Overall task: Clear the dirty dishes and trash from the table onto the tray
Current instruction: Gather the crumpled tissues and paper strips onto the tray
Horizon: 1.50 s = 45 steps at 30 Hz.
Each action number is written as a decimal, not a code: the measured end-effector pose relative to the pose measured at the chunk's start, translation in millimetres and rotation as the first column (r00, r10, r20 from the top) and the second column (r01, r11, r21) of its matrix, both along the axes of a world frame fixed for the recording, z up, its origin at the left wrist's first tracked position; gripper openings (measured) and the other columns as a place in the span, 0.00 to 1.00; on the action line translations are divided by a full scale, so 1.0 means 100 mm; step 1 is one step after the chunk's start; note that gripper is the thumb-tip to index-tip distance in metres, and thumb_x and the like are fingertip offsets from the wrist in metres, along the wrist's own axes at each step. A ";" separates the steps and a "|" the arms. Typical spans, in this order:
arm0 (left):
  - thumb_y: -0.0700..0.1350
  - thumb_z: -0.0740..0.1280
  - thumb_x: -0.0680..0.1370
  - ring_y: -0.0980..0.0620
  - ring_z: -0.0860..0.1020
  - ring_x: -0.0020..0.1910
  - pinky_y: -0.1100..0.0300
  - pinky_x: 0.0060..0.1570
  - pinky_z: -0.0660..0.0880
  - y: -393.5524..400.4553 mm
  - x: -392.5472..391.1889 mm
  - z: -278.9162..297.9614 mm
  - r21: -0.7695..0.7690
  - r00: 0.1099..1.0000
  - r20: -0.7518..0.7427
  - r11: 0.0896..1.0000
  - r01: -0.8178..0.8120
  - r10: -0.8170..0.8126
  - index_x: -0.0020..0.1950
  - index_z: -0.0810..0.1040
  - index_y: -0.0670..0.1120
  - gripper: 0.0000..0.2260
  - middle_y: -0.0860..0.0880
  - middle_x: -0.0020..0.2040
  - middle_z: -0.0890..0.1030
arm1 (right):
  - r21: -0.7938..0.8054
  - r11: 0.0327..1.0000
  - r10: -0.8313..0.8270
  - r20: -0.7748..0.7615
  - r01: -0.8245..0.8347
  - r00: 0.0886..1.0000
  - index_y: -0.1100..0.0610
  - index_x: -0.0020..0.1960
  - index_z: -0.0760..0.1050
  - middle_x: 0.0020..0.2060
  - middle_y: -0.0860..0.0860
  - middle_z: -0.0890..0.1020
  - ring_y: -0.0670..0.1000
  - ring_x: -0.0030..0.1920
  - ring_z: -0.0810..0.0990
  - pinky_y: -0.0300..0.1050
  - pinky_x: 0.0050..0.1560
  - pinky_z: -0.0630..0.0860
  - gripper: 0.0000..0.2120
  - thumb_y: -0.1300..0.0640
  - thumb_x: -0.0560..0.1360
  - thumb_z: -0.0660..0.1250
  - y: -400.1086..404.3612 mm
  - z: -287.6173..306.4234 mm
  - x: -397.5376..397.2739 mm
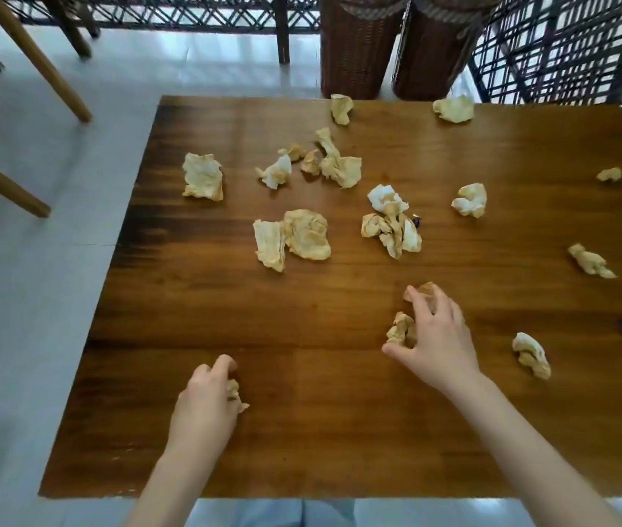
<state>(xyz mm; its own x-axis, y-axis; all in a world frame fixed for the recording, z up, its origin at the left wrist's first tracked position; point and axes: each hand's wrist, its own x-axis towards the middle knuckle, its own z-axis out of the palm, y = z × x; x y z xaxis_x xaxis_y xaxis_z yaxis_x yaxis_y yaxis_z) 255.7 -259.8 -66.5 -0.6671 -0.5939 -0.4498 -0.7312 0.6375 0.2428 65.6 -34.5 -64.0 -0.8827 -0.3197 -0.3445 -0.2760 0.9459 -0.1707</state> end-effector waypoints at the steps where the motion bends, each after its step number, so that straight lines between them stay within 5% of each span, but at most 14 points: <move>1: 0.43 0.69 0.74 0.57 0.72 0.43 0.65 0.42 0.74 0.01 -0.01 -0.01 0.011 1.000 -0.010 1.000 -0.002 0.002 0.61 0.71 0.52 0.17 0.51 0.52 0.76 | -0.001 1.000 -0.017 0.015 0.017 1.000 0.47 0.76 0.48 0.75 0.55 0.52 0.59 0.74 0.51 0.58 0.70 0.61 0.48 0.37 0.66 0.71 0.00 -0.02 -0.01; 6: 0.40 0.68 0.75 0.59 0.72 0.43 0.70 0.39 0.71 0.05 -0.05 -0.04 0.040 0.997 -0.065 0.999 -0.029 0.032 0.55 0.74 0.51 0.11 0.52 0.51 0.78 | -0.012 0.999 -0.043 0.073 0.044 0.996 0.47 0.76 0.49 0.74 0.55 0.54 0.59 0.74 0.52 0.59 0.68 0.65 0.45 0.42 0.68 0.72 0.03 -0.08 -0.05; 15: 0.40 0.70 0.74 0.59 0.73 0.43 0.69 0.42 0.74 0.00 -0.48 0.08 0.031 0.962 -0.268 0.999 -0.045 0.051 0.54 0.77 0.49 0.11 0.51 0.51 0.79 | -0.013 1.000 -0.005 -0.021 0.005 1.000 0.51 0.68 0.66 0.65 0.53 0.69 0.56 0.64 0.66 0.46 0.56 0.74 0.22 0.60 0.76 0.64 0.03 -0.06 -0.20; 20: 0.41 0.72 0.72 0.61 0.72 0.38 0.77 0.35 0.68 -0.05 -0.85 0.05 0.040 0.936 -0.349 0.999 -0.032 0.044 0.53 0.77 0.50 0.12 0.52 0.49 0.78 | -0.043 0.999 0.002 -0.026 -0.003 1.000 0.50 0.64 0.71 0.58 0.50 0.74 0.52 0.58 0.70 0.39 0.47 0.73 0.19 0.66 0.76 0.61 0.06 -0.02 -0.30; 25: 0.43 0.74 0.71 0.56 0.75 0.48 0.67 0.45 0.75 -0.21 -1.38 -0.01 0.165 0.893 -0.443 0.986 -0.002 0.075 0.53 0.77 0.51 0.13 0.53 0.50 0.77 | -0.134 0.991 -0.001 -0.094 -0.012 0.996 0.50 0.60 0.73 0.53 0.48 0.74 0.44 0.49 0.67 0.32 0.39 0.65 0.18 0.66 0.75 0.63 -0.12 0.05 -0.42; 29: 0.45 0.74 0.70 0.58 0.74 0.49 0.73 0.43 0.69 -0.36 -1.89 -0.05 0.183 0.851 -0.521 0.983 0.031 0.070 0.54 0.76 0.51 0.15 0.54 0.49 0.76 | -0.169 0.985 -0.057 -0.125 0.035 0.991 0.49 0.60 0.72 0.51 0.46 0.72 0.43 0.50 0.66 0.31 0.35 0.65 0.18 0.67 0.74 0.63 -0.29 0.10 -0.53; 32: 0.52 0.72 0.71 0.48 0.71 0.61 0.58 0.54 0.73 -0.35 -2.14 -0.15 0.021 0.883 -0.467 0.999 -0.046 0.050 0.62 0.72 0.52 0.22 0.48 0.60 0.72 | -0.159 0.984 -0.105 -0.125 0.084 0.987 0.49 0.62 0.71 0.52 0.46 0.71 0.43 0.51 0.65 0.32 0.37 0.67 0.20 0.67 0.74 0.62 -0.36 0.10 -0.62; 36: 0.66 0.67 0.68 0.39 0.53 0.72 0.39 0.64 0.64 -0.25 -2.33 -0.25 0.007 0.986 -0.157 0.999 -0.050 0.050 0.73 0.53 0.58 0.39 0.43 0.74 0.53 | -0.147 0.978 -0.167 -0.135 0.147 0.977 0.50 0.65 0.70 0.54 0.46 0.71 0.43 0.52 0.65 0.32 0.41 0.68 0.21 0.65 0.75 0.63 -0.50 0.08 -0.74; 39: 0.63 0.66 0.71 0.40 0.54 0.72 0.43 0.66 0.63 -0.20 -2.37 -0.32 -0.076 0.992 -0.128 0.997 -0.014 0.004 0.74 0.54 0.58 0.36 0.43 0.74 0.55 | -0.142 0.975 -0.188 -0.133 0.169 0.973 0.50 0.67 0.68 0.57 0.47 0.71 0.45 0.56 0.67 0.32 0.43 0.69 0.22 0.64 0.76 0.62 -0.61 0.06 -0.81; 45: 0.42 0.67 0.75 0.48 0.65 0.65 0.59 0.61 0.70 -0.26 -2.30 -0.38 -0.081 0.910 -0.411 0.996 0.032 -0.063 0.66 0.73 0.52 0.19 0.48 0.64 0.72 | -0.146 0.978 -0.172 -0.144 0.151 0.975 0.51 0.69 0.65 0.62 0.50 0.69 0.48 0.62 0.66 0.36 0.49 0.72 0.21 0.61 0.77 0.61 -0.79 0.06 -1.05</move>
